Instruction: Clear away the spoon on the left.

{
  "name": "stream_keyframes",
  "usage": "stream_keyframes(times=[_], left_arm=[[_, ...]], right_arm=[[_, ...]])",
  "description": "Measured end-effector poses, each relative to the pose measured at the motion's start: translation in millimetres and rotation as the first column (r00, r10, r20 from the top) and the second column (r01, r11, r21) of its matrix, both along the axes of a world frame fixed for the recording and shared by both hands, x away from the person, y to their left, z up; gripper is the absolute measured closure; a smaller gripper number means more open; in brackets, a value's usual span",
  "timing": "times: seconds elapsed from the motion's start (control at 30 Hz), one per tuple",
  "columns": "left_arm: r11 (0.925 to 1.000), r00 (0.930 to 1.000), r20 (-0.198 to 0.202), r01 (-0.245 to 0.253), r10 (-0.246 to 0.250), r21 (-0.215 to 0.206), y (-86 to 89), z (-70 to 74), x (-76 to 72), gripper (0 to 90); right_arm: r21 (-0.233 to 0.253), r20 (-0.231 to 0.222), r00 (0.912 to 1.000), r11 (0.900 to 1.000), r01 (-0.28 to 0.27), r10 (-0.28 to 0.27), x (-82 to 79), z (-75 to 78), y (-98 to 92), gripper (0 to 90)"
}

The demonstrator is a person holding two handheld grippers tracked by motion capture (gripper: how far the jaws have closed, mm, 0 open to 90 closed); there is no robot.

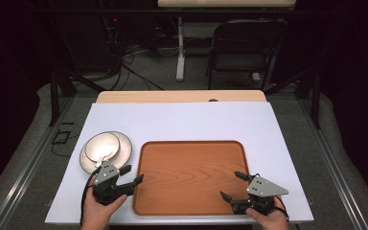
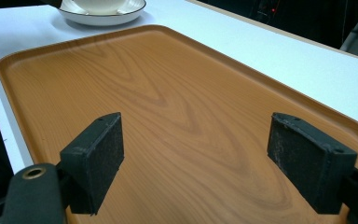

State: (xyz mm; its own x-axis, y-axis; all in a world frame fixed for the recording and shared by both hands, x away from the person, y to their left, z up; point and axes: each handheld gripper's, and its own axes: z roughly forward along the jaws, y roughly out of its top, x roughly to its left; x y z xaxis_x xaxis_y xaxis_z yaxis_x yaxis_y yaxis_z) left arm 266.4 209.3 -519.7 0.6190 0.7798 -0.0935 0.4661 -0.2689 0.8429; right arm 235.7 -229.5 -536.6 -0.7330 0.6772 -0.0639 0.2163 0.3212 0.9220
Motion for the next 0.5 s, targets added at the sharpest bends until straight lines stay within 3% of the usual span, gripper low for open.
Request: stream_keyframes(times=[0.23, 0.5], left_arm=[[0.9997, 0.9993, -0.029, -0.023, 0.023, -0.004, 2.3, 0.1, 1.0, 41.1], [0.9986, 0.9978, -0.042, -0.05, 0.051, 0.018, 9.8, 3.9, 0.4, 49.0]], right_arm=[[-0.001, -0.001, 1.0, 1.0, 0.002, -0.002, 0.2, -0.2, 0.0, 18.3], [-0.004, 0.001, 1.0, 1.0, -0.003, 0.003, -0.2, 0.0, 0.9, 18.3]])
